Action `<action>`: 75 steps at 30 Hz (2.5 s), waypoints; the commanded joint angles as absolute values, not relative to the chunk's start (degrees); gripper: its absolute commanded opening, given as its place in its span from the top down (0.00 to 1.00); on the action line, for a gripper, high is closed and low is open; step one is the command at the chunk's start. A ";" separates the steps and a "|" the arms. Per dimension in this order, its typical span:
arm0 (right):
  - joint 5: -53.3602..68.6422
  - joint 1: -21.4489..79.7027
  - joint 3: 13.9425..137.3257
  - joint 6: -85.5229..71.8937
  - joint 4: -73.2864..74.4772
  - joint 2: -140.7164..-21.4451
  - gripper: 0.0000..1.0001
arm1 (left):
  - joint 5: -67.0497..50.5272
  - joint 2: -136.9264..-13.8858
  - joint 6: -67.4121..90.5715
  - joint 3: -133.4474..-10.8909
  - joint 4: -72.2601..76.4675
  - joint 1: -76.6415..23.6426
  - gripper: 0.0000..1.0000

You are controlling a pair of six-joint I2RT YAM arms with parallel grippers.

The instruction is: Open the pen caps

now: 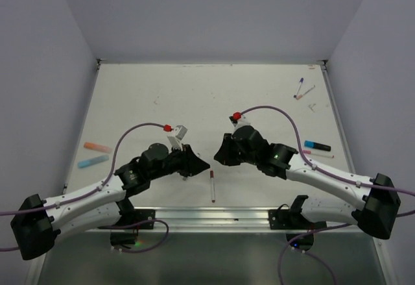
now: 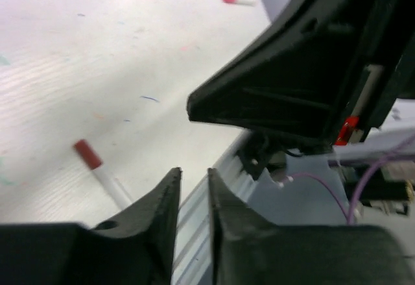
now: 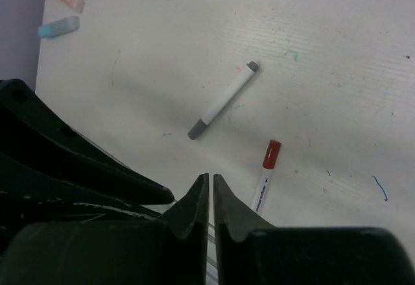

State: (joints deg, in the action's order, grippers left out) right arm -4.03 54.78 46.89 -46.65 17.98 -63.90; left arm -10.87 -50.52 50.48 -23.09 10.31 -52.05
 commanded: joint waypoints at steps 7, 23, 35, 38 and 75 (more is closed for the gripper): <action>-10.02 54.67 47.46 -47.64 23.64 -67.06 0.01 | 16.68 -50.51 52.47 -31.63 -23.63 -52.29 0.45; -11.95 52.82 46.58 -43.51 27.86 -58.28 0.01 | 31.99 -83.31 44.66 -51.24 -35.07 -52.21 0.55; -10.90 51.94 45.35 -42.19 28.39 -53.09 0.01 | 19.78 -84.81 33.84 -47.20 -23.12 -46.67 0.64; -10.63 51.94 45.00 -42.19 28.39 -53.26 0.01 | 16.70 -85.25 31.91 -46.49 -20.92 -45.79 0.64; 15.21 52.21 30.86 -44.29 -16.32 -56.25 0.20 | -10.55 -51.77 62.82 -27.61 16.77 -39.46 1.00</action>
State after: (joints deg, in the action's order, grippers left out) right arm 11.33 52.07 31.83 -42.17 -1.41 -55.68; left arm -7.60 -51.24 53.63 -32.23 8.36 -39.51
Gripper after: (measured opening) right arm 0.811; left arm 0.039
